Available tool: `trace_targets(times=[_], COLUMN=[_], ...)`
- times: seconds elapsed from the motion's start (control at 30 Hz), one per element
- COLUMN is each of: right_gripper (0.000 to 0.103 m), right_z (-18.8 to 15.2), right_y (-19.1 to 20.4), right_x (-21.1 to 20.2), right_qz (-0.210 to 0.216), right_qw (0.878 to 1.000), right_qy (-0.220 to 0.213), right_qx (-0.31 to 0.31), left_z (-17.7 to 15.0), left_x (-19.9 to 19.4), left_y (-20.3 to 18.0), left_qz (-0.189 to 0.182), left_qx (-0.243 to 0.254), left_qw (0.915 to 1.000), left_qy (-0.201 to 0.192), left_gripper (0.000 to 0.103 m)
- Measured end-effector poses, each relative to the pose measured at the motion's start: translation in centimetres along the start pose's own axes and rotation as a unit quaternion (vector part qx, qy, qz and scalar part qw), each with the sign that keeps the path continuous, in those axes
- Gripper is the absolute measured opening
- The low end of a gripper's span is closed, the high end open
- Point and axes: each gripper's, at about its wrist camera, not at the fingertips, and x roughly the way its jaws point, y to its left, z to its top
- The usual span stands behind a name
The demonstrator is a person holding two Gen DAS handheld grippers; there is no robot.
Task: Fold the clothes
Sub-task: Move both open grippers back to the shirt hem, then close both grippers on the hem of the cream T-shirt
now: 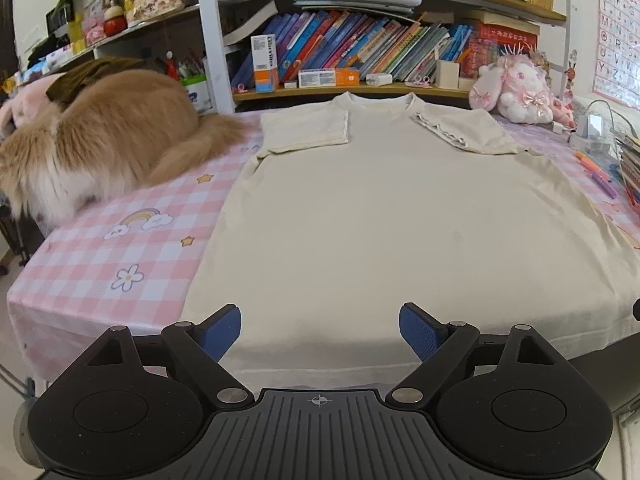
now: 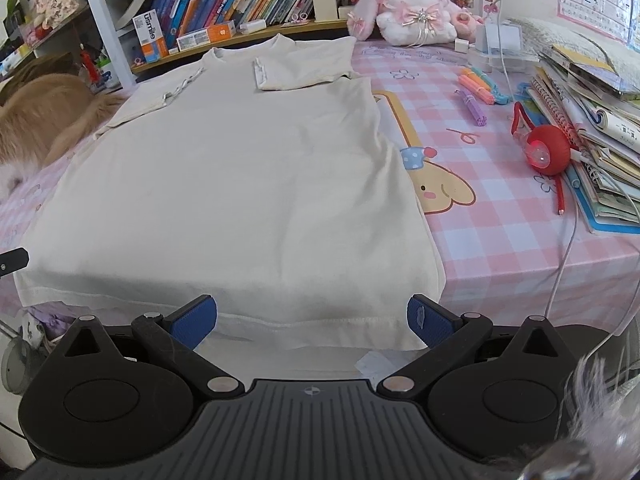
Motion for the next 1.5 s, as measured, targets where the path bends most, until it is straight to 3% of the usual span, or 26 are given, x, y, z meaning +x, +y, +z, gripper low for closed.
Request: trace_targets(times=[0.67, 1.27, 1.33, 1.5], right_gripper=[0.101, 0.101, 0.099, 0.085], right_z=[-0.1, 0.4, 0.5, 0.5], right_y=[-2.9, -4.1, -4.6, -6.2], right_x=[0.4, 0.5, 0.7, 1.6], right_qz=[-0.018, -0.001, -0.002, -0.002], right_qw=[0.998, 0.998, 0.998, 0.995], right_qy=[0.027, 0.046, 0.05, 0.064], right_qx=[0.063, 0.035, 0.041, 0.073], left_z=[-1.2, -1.5, -1.6, -1.9], left_x=[0.8, 1.7, 2.0, 2.5], left_y=[3.9, 7.6, 8.1, 8.8], left_qz=[0.011, -0.01, -0.01, -0.017], left_qx=[-0.028, -0.051, -0.058, -0.065], left_qw=[0.999, 0.9956, 0.9946, 0.9934], left_qy=[0.033, 0.079, 0.085, 0.093], left_gripper=[0.089, 0.089, 0.089, 0.089])
